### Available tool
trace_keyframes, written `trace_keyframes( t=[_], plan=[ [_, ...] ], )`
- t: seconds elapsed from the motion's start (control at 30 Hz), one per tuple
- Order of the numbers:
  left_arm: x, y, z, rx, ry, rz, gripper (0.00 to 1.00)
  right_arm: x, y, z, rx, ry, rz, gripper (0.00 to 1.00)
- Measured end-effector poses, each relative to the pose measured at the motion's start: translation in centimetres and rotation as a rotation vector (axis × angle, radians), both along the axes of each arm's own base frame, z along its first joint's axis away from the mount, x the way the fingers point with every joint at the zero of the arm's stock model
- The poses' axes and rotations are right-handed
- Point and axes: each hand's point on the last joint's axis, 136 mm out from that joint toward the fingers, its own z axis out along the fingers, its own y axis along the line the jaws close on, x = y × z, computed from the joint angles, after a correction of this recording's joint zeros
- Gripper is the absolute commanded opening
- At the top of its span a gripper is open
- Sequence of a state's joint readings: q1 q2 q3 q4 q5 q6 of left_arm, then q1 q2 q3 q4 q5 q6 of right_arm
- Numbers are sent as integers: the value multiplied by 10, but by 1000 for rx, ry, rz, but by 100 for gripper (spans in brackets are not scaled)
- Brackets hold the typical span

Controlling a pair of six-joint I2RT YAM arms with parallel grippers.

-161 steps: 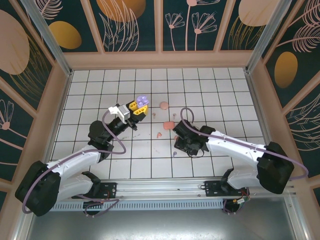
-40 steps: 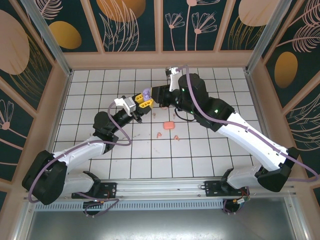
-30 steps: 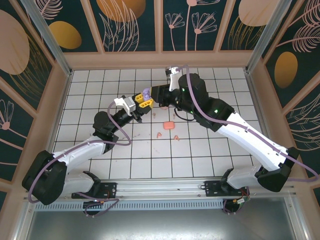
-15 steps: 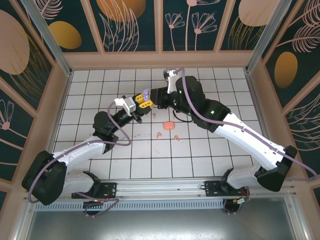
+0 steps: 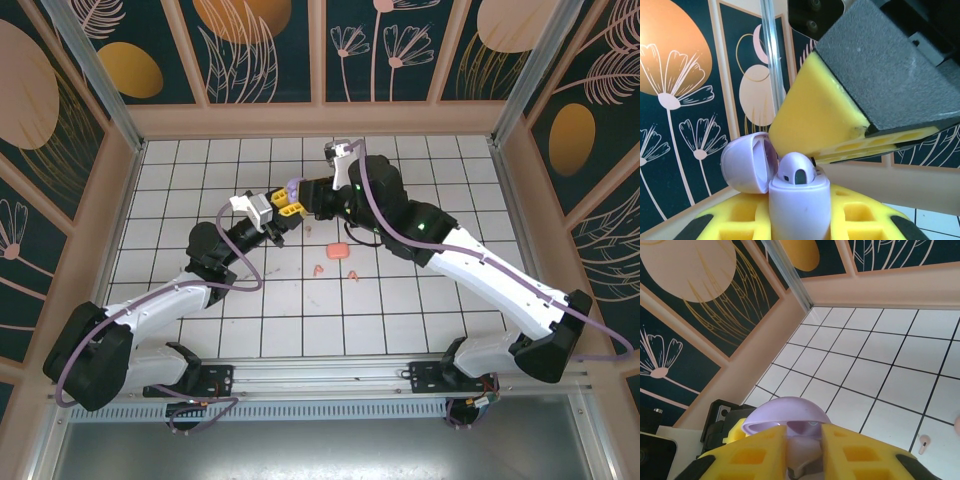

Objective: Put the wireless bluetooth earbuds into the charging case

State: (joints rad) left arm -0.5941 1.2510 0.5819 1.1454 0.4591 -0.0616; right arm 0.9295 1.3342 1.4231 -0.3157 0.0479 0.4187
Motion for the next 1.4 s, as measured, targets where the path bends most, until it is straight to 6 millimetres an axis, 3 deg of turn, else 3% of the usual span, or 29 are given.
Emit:
trace_keyframes(
  t=[0.07, 0.17, 0.4, 0.5, 0.63, 0.77, 1.0, 1.2, 1.27, 1.4],
  plan=[
    [0, 0, 1, -2, -1, -1, 0, 2, -2, 1, -5, -4, -14, 52],
    [-2, 0, 2, -6, -5, -3, 0, 2, -5, 5, -14, -7, -24, 59],
    [-3, 1, -3, -6, 13, -9, 0, 0, -16, 40, 32, -45, -36, 62],
    [-4, 1, -11, 1, 35, -12, 0, 3, -23, 54, 48, -52, -44, 54],
    [-7, 2, -21, 16, 59, -16, 0, 16, -22, 60, 31, -28, -45, 33],
    [-12, 2, -26, 30, 75, -28, 0, 36, -3, 45, -41, 28, -19, 23],
    [-18, 6, -28, 36, 81, -31, 0, 49, 27, -13, -186, 169, 51, 16],
    [-21, 5, -30, 43, 92, -43, 0, 32, 29, -40, -239, 243, 105, 8],
    [-25, 1, -38, 61, 109, -65, 0, 25, 22, -44, -246, 244, 98, 8],
    [-25, -1, -49, 81, 150, -74, 0, -9, -3, -46, -232, 255, 88, 9]
  ],
)
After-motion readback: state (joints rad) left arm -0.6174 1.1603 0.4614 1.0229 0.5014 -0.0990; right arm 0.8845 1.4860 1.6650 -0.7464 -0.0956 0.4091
